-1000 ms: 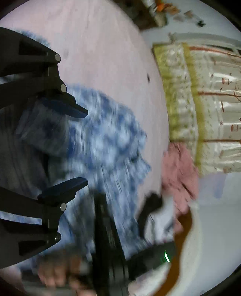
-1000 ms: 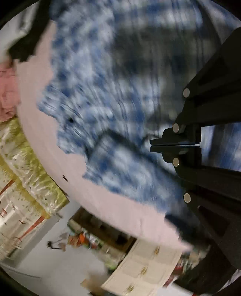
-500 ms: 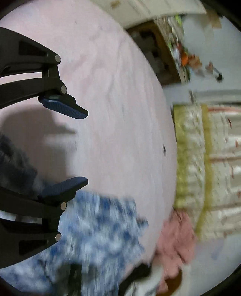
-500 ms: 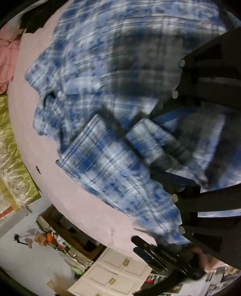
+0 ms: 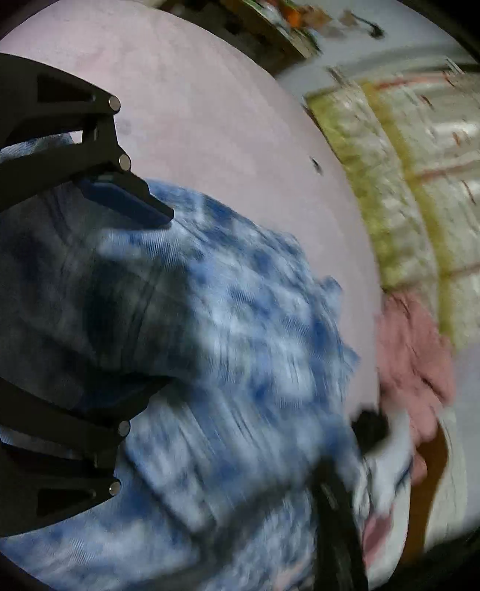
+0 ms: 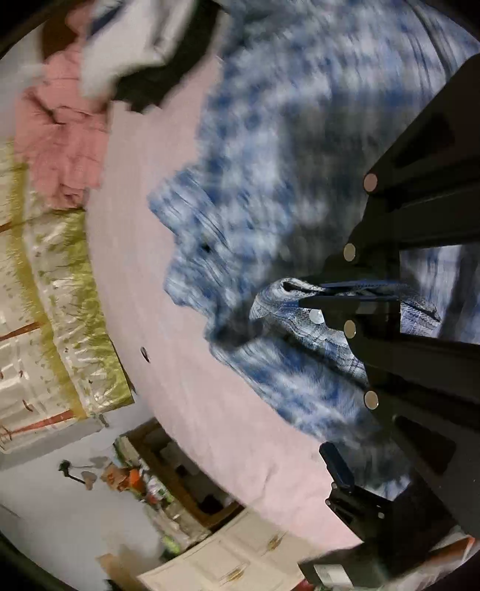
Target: Fold large clothes
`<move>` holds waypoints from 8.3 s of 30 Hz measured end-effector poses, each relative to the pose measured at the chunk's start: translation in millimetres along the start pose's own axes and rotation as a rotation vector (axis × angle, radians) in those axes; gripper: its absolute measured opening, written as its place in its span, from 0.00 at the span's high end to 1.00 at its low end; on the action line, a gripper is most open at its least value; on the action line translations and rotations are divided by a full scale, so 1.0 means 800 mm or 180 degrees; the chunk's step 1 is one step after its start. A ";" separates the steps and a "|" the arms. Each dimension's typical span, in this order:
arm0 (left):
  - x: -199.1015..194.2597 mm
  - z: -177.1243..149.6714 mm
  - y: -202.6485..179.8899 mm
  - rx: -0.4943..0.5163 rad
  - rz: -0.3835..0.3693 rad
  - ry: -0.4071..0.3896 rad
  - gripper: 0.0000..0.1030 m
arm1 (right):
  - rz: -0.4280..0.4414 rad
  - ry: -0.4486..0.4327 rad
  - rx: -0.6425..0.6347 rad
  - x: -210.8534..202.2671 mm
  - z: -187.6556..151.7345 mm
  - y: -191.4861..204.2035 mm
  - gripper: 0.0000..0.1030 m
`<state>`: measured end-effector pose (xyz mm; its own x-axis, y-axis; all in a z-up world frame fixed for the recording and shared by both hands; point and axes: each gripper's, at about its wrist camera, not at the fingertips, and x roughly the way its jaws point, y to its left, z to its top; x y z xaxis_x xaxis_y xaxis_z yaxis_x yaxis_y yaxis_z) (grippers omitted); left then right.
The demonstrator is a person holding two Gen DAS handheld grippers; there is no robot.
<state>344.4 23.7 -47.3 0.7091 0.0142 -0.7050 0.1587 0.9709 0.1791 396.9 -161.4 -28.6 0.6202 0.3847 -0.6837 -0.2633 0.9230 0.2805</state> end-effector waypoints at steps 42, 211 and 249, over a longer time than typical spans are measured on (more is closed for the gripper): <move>-0.055 -0.015 0.127 -0.1116 0.0087 -0.0782 0.24 | -0.1377 -0.0506 0.0594 -0.104 -0.016 -0.236 0.61; -0.222 -0.162 -0.066 -0.0459 0.0142 -0.1045 0.00 | -0.0992 -0.0348 -0.0263 -0.222 -0.251 -0.032 0.00; -0.131 -0.169 0.022 -0.0827 0.0587 -0.0151 0.00 | -0.1712 0.0133 0.0253 -0.197 -0.236 -0.123 0.03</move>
<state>179.9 71.7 -63.2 0.7418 0.1905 -0.6431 -0.1520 0.9816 0.1154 185.8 -313.5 -75.7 0.6217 -0.1409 -0.7705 0.1406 0.9878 -0.0672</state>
